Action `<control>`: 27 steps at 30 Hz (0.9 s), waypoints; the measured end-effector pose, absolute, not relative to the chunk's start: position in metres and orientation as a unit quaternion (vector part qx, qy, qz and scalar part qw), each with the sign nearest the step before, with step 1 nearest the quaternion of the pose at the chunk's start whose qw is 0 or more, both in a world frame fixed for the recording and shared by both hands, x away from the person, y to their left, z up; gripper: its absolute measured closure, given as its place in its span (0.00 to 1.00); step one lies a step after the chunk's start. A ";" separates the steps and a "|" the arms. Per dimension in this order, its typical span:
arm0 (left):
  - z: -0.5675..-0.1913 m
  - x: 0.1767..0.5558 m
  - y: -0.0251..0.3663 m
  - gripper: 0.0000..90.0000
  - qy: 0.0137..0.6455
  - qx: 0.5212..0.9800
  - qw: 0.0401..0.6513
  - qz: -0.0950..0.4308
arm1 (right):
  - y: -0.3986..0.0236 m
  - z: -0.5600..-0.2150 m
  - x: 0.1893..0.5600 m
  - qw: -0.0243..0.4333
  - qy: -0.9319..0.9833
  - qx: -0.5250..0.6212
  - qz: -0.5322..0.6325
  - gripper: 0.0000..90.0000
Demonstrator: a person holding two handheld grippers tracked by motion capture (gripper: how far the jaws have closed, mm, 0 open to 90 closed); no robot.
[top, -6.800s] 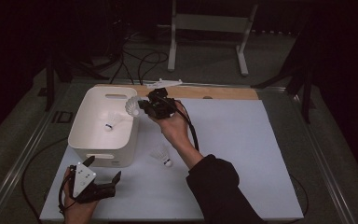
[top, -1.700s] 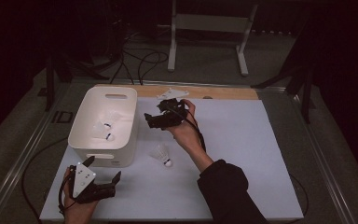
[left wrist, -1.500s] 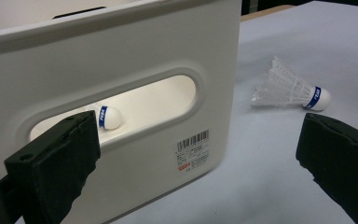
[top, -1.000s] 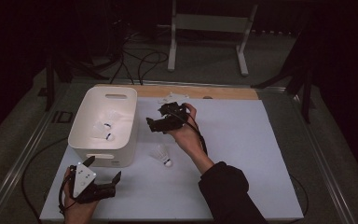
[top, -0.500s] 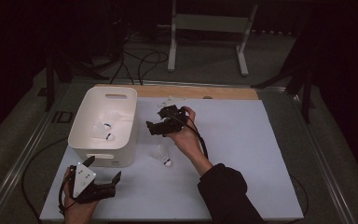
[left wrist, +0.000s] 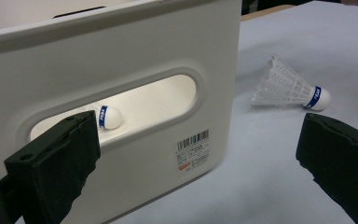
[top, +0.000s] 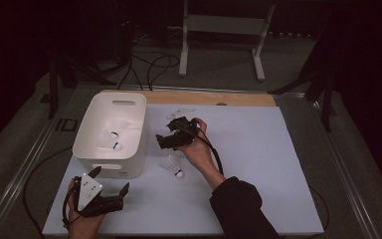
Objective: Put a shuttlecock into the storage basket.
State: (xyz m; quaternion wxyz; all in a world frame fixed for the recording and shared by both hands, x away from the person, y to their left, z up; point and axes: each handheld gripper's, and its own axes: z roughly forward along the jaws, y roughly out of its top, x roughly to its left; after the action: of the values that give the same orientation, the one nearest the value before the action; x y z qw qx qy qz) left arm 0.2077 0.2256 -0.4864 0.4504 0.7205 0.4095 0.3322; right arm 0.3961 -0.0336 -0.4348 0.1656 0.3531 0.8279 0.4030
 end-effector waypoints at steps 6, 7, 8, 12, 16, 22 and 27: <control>-0.486 0.208 0.226 0.00 0.409 0.721 0.449 0.332 | -0.036 -0.441 0.395 0.163 0.829 0.358 0.397 0.11; -0.487 0.208 0.225 0.00 0.409 0.721 0.449 0.332 | -0.036 -0.443 0.395 0.162 0.830 0.359 0.396 0.11; -0.487 0.208 0.225 0.00 0.410 0.720 0.450 0.332 | -0.037 -0.445 0.394 0.160 0.830 0.362 0.392 0.11; -0.487 0.208 0.225 0.00 0.410 0.720 0.450 0.332 | -0.038 -0.449 0.393 0.160 0.834 0.362 0.385 0.11; -0.487 0.208 0.225 0.00 0.410 0.720 0.450 0.332 | -0.039 -0.455 0.392 0.158 0.836 0.364 0.380 0.11; -0.487 0.208 0.225 0.00 0.410 0.720 0.450 0.332 | -0.039 -0.460 0.391 0.156 0.837 0.366 0.377 0.11; -0.487 0.208 0.225 0.00 0.410 0.722 0.448 0.333 | -0.041 -0.467 0.390 0.150 0.838 0.372 0.370 0.11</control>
State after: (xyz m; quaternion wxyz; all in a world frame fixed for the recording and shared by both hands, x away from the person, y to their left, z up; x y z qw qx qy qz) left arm 0.2078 0.2253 -0.4865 0.4479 0.7216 0.4098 0.3328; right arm 0.3896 -0.0407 -0.4671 0.1504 0.3716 0.8379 0.3705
